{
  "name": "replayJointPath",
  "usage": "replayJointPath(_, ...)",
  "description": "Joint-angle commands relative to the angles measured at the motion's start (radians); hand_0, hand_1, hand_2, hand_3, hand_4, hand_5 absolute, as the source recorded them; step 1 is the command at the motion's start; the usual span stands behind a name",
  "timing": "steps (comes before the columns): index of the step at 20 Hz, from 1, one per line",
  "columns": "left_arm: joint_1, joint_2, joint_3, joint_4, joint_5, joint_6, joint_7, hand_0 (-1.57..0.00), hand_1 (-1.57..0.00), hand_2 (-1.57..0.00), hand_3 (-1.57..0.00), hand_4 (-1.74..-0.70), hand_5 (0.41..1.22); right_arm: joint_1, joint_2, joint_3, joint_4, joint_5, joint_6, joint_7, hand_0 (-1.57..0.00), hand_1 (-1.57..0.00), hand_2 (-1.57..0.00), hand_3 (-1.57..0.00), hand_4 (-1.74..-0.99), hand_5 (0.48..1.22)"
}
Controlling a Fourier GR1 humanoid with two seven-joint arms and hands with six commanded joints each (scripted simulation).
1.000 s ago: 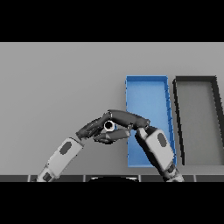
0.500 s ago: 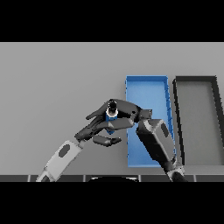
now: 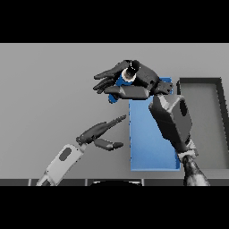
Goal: Pick up the blue pipe and place it into the blue bin.
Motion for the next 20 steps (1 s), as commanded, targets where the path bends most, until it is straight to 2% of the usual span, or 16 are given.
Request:
replayJointPath(1,-0.009,-0.004,0.002,-0.009,0.006,0.001,0.014,0.0,0.0,0.0,0.0,-0.86,0.484,-0.018,-0.006,-0.019,0.038,0.028,-0.013,-0.021,-1.57,-1.57,-1.57,-1.57,-1.497,1.221)
replayJointPath(4,0.002,0.008,0.0,-0.02,-0.004,0.006,0.015,0.0,0.0,0.0,0.0,-0.84,0.481,-0.043,-0.081,-0.082,0.16,0.102,-0.004,-0.044,-1.57,-1.57,-1.57,-1.57,-1.498,1.221)
replayJointPath(6,-0.004,0.015,0.005,-0.024,-0.011,0.013,0.017,0.0,0.0,0.0,0.0,-0.84,0.474,-0.035,-0.103,-0.111,0.246,0.148,-0.015,-0.029,-1.57,-1.57,-1.57,-1.57,-1.498,1.221)
replayJointPath(10,0.0,0.022,0.012,-0.022,-0.02,0.024,0.024,0.0,0.0,0.0,0.0,-0.83,0.463,0.046,-0.134,-0.16,0.354,0.21,-0.03,-0.007,-1.57,-1.57,-1.57,-1.57,-1.499,1.221)
replayJointPath(14,0.01,0.033,0.015,-0.031,-0.014,0.017,0.016,0.0,0.0,0.0,0.0,-0.83,0.463,0.181,-0.137,-0.174,0.357,0.251,-0.051,0.03,-1.57,-1.57,-1.57,-1.57,-1.499,1.221)
replayJointPath(18,0.018,0.039,0.013,-0.039,-0.013,0.016,0.014,0.0,0.0,0.0,0.0,-0.83,0.469,0.322,-0.129,-0.153,0.33,0.301,-0.118,0.109,-1.57,-1.57,-1.57,-1.57,-1.499,1.221)
replayJointPath(20,0.016,0.031,0.009,-0.046,-0.012,0.018,0.02,0.0,0.0,0.0,0.0,-0.83,0.47,0.373,-0.178,-0.09,0.348,0.286,-0.187,0.109,-1.57,-1.57,-1.57,-1.57,-1.499,1.221)
